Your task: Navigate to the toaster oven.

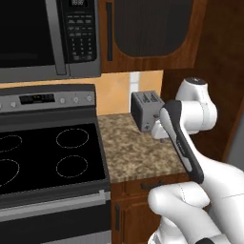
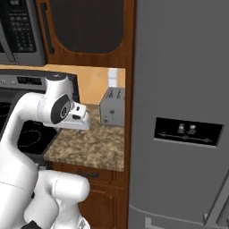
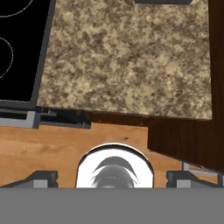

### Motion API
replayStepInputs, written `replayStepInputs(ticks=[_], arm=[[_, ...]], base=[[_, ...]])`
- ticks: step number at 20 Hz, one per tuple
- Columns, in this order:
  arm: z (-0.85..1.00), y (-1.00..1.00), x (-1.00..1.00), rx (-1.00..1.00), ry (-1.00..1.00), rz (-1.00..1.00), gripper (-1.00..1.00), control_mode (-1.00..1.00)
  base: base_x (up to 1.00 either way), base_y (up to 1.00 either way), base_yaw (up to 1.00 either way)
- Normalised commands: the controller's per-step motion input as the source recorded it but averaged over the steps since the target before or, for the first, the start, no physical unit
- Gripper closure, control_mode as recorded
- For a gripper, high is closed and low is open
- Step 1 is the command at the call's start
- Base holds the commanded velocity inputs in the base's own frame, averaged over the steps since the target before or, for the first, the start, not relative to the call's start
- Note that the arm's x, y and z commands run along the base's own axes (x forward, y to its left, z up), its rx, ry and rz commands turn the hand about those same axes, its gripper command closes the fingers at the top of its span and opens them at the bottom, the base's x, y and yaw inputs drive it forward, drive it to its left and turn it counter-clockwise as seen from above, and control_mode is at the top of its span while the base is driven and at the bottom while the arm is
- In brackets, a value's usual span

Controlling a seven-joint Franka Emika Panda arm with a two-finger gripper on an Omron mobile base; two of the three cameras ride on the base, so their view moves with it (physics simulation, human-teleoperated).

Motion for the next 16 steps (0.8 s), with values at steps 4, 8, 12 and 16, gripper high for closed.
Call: replayStepInputs(ticks=[4, 8, 12, 16], arm=[[0.0, 0.0, 0.0, 0.0, 0.0, 0.0, -1.0, 1.0], [0.0, 0.0, 0.0, 0.0, 0.0, 0.0, -1.0, 1.0], [0.0, 0.0, 0.0, 0.0, 0.0, 0.0, -1.0, 1.0], [0.0, 0.0, 0.0, 0.0, 0.0, 0.0, -1.0, 1.0]], base=[[-0.1, 0.42, -0.36], [-0.24, 0.72, -0.23], [-0.18, 0.83, 0.31], [0.0, 0.43, 0.85]])
